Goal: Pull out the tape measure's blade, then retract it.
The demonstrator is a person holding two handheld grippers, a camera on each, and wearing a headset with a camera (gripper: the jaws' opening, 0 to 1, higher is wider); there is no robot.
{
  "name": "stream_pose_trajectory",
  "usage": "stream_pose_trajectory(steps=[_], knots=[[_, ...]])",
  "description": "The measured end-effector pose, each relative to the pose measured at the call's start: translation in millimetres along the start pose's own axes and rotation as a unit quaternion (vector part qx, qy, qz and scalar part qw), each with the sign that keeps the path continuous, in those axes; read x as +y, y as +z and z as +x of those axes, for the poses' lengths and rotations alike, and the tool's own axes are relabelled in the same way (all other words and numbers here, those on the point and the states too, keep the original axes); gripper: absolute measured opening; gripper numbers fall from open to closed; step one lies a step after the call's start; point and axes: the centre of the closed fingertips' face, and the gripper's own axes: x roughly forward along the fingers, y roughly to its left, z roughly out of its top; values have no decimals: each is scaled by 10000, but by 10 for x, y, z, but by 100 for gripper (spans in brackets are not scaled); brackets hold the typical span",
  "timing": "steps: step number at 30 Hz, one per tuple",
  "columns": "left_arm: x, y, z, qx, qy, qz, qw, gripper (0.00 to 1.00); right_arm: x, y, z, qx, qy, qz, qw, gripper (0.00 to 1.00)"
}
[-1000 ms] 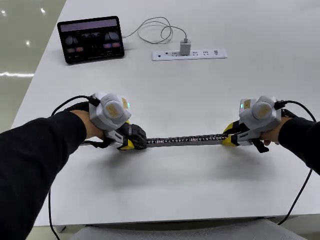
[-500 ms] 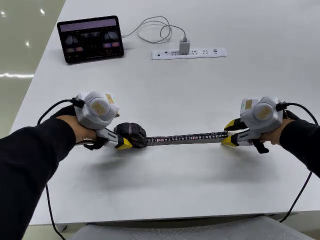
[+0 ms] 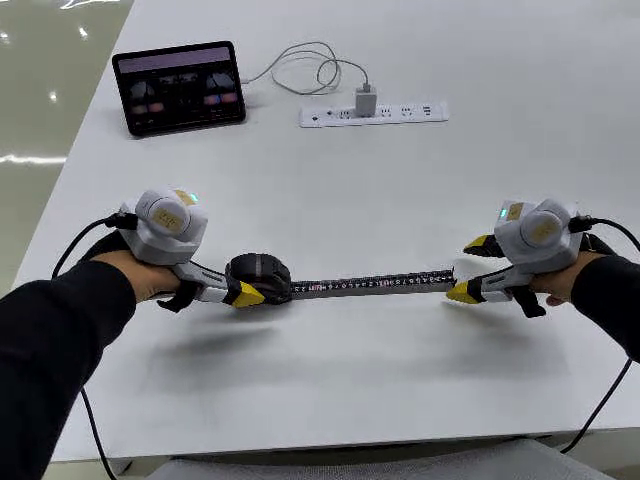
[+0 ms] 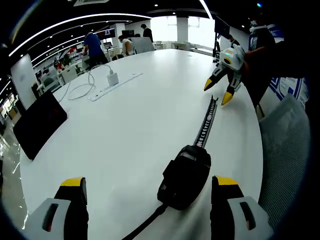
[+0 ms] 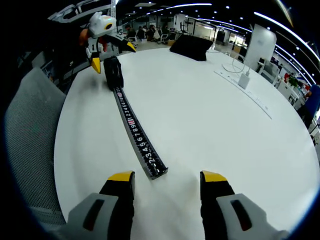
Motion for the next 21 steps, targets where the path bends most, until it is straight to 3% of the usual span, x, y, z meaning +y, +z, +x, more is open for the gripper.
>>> stream_pose_trajectory(steps=[11, 14, 16, 19, 21], knots=[[46, 7, -29, -88, 117, -155, 9998, 100, -103, 22, 0, -43, -244, 335, 9991, 82], [101, 31, -60, -241, 265, -378, 9986, 100, -153, 11, -23, -69, -415, 496, 9979, 89], [105, 28, -100, -288, 334, -391, 9983, 100, -197, -23, -56, -56, -585, 535, 9968, 89], [113, 31, -130, -513, 475, -390, 9968, 100, -187, -45, -80, -152, -611, 712, 9955, 96], [111, 34, -168, -668, 495, -722, 9939, 100, -191, -11, -115, -362, -697, 893, 9929, 99]])
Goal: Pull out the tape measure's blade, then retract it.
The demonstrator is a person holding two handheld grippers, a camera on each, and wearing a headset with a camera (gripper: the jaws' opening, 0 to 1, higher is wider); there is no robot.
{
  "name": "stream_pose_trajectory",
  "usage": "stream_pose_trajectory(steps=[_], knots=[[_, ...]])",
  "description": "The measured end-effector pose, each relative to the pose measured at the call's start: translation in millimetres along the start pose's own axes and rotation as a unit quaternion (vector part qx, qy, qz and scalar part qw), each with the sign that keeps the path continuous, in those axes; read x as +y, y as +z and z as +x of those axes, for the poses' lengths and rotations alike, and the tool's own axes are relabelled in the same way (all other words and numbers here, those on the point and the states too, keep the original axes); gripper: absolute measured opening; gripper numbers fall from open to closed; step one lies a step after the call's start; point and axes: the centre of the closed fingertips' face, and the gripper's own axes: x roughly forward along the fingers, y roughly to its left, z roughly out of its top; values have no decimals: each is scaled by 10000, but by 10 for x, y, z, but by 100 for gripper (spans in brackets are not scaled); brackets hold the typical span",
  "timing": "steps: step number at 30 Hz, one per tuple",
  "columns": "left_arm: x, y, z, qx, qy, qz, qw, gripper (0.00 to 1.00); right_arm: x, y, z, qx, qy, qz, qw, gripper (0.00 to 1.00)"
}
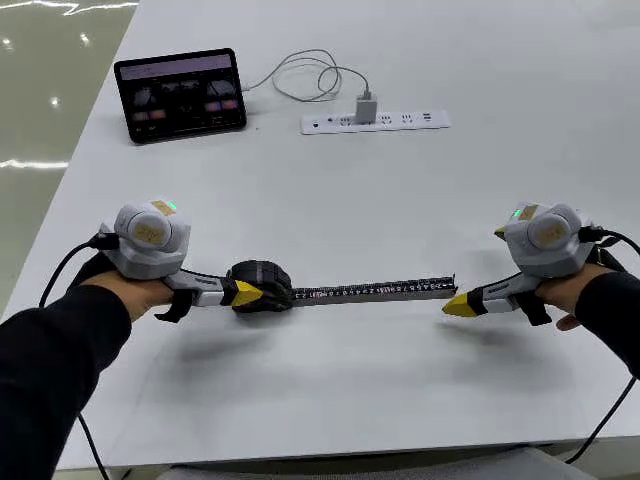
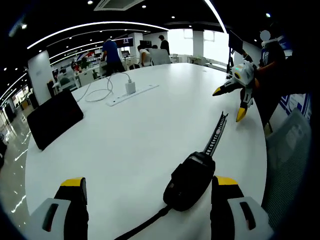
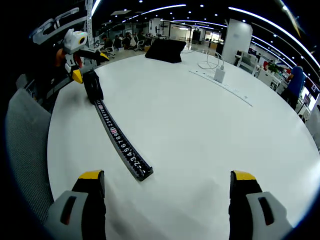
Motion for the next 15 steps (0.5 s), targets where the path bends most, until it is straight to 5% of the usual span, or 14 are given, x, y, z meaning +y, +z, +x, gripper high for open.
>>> stream_pose_trajectory(steps=[3, 15], knots=[[30, 28, -69, -245, 14, -256, 9994, 100, 1, 4, -64, -132, -46, 64, 9999, 100], [151, -73, -284, -433, 422, -497, 9969, 100, 26, -62, -260, -562, -349, 447, 9968, 100]])
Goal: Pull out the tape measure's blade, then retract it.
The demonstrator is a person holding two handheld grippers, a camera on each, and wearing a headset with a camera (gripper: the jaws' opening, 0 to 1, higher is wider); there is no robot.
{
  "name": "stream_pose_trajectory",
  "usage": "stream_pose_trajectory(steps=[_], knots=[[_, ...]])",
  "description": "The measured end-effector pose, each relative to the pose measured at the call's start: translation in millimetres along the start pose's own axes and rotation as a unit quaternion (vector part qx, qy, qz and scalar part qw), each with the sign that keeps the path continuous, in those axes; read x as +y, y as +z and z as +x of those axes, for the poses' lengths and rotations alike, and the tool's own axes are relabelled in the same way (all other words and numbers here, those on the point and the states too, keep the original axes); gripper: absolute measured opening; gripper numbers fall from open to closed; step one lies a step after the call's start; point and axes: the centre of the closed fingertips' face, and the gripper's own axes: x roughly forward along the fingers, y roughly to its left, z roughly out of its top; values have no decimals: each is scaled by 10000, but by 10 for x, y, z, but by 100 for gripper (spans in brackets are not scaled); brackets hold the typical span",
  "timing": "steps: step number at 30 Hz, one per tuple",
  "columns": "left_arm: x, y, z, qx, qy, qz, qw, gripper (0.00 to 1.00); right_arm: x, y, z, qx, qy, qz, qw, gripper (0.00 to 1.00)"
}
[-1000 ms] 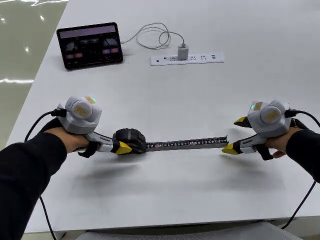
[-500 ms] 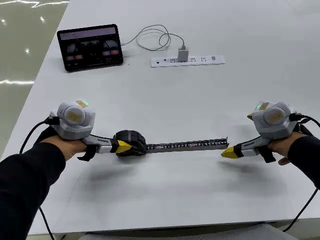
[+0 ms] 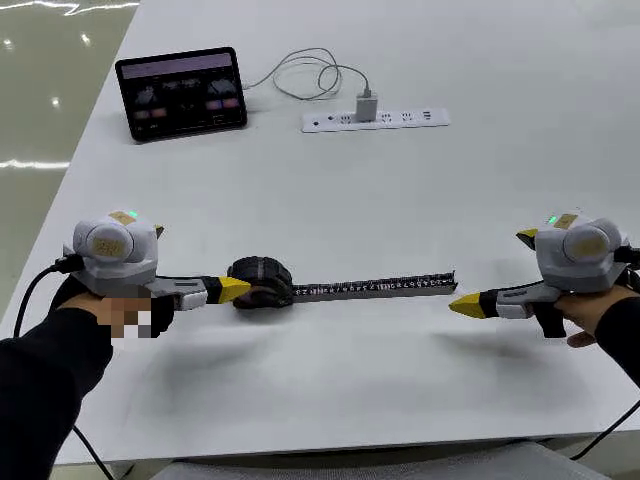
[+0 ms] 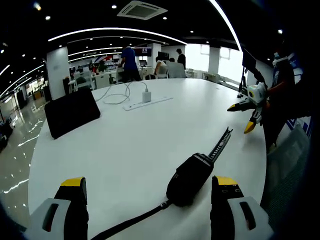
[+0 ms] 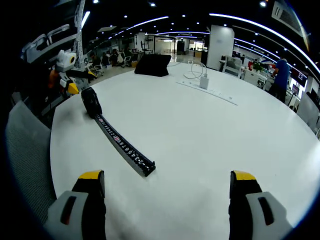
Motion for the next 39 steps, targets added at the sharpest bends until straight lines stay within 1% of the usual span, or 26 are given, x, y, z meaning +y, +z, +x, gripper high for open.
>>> stream_pose_trajectory(steps=[2, 6, 9, 10, 11, 13, 15, 19, 22, 27, 29, 32, 35, 39], knots=[[-11, -20, -39, -55, 47, -39, 10000, 100, 23, -20, -44, -25, -56, -43, 10000, 100], [-21, -68, -119, -107, 103, 0, 9999, 100, 40, -33, -137, -137, -123, -71, 9998, 100], [-21, -73, -190, -194, 117, 25, 9997, 100, 44, -52, -219, -191, -153, -87, 9997, 100], [-30, -52, -225, -278, 98, 52, 9996, 100, 44, -63, -247, -241, -148, -82, 9996, 100], [-38, -44, -242, -308, 84, 66, 9995, 100, 49, -62, -270, -282, -151, -103, 9994, 100], [-62, -38, -286, -326, 64, 95, 9994, 100, 79, -65, -329, -321, -134, -117, 9993, 99], [-66, -39, -327, -311, 98, 162, 9993, 100, 103, -77, -378, -355, -137, -111, 9992, 99], [-74, -32, -392, -338, 126, 95, 9993, 100, 154, -106, -462, -380, -151, -115, 9991, 100], [-122, -48, -434, -340, 117, 71, 9993, 100, 209, -120, -520, -400, -162, -106, 9990, 100], [-245, -118, -497, -327, 100, 55, 9994, 100, 308, -153, -600, -367, -173, -125, 9991, 100], [-295, -150, -540, -329, 93, 25, 9994, 100, 333, -163, -622, -368, -178, -127, 9991, 100], [-362, -197, -626, -331, 84, -15, 9994, 100, 410, -140, -688, -404, -178, -120, 9990, 100], [-408, -217, -688, -307, 67, -33, 9995, 100, 462, -125, -732, -444, -181, -102, 9988, 100], [-430, -223, -744, -275, 72, -35, 9996, 100, 496, -105, -783, -498, -233, -34, 9985, 100]])
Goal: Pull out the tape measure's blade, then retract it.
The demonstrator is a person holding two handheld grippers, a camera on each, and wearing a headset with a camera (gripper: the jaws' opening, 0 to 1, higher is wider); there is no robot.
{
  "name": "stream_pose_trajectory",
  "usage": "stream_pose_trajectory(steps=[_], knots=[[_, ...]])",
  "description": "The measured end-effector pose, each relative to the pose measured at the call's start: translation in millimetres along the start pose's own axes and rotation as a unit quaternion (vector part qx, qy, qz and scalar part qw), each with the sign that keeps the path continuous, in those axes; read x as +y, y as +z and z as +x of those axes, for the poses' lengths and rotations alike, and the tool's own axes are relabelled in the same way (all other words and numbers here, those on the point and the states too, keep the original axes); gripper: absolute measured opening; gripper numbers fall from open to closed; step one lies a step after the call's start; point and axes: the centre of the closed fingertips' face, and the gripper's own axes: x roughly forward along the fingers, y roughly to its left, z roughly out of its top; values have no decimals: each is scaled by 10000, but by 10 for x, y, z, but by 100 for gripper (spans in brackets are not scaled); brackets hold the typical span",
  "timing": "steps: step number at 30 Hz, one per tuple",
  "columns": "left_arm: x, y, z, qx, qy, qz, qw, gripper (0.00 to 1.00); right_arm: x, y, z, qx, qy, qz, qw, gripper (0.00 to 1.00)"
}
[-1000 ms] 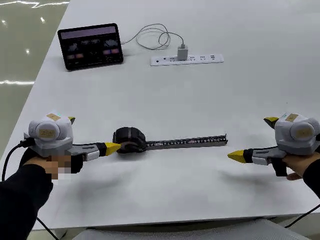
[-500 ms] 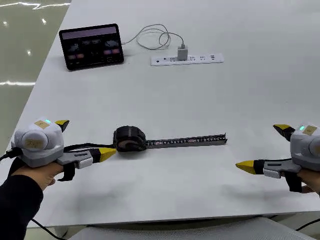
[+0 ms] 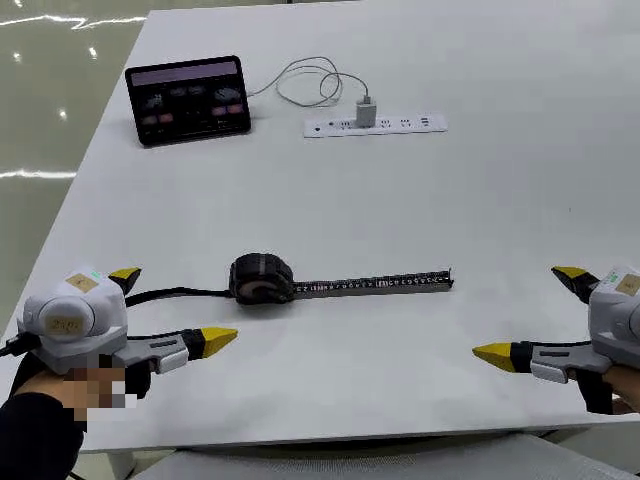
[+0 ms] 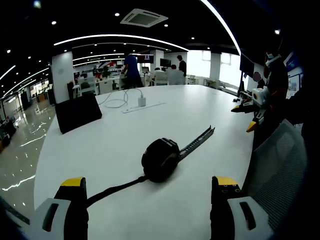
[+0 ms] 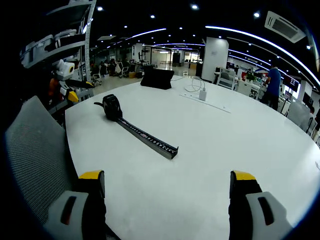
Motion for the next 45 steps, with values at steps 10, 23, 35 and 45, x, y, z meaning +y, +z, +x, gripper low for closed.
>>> stream_pose_trajectory(steps=[10, 23, 35, 45], knots=[[0, 82, -63, -41, 31, -9, 10000, 100, 69, 68, -98, -83, -49, 4, 10000, 100], [72, -23, -69, 251, 145, -57, 9996, 100, 35, 78, -102, -83, -60, 14, 9999, 100], [44, 38, -66, 183, 41, -54, 9998, 100, -7, 87, -117, -88, -67, -5, 9999, 100], [70, 74, -48, 128, 123, -118, 9998, 100, -18, 70, -140, -55, -20, -54, 10000, 100]])
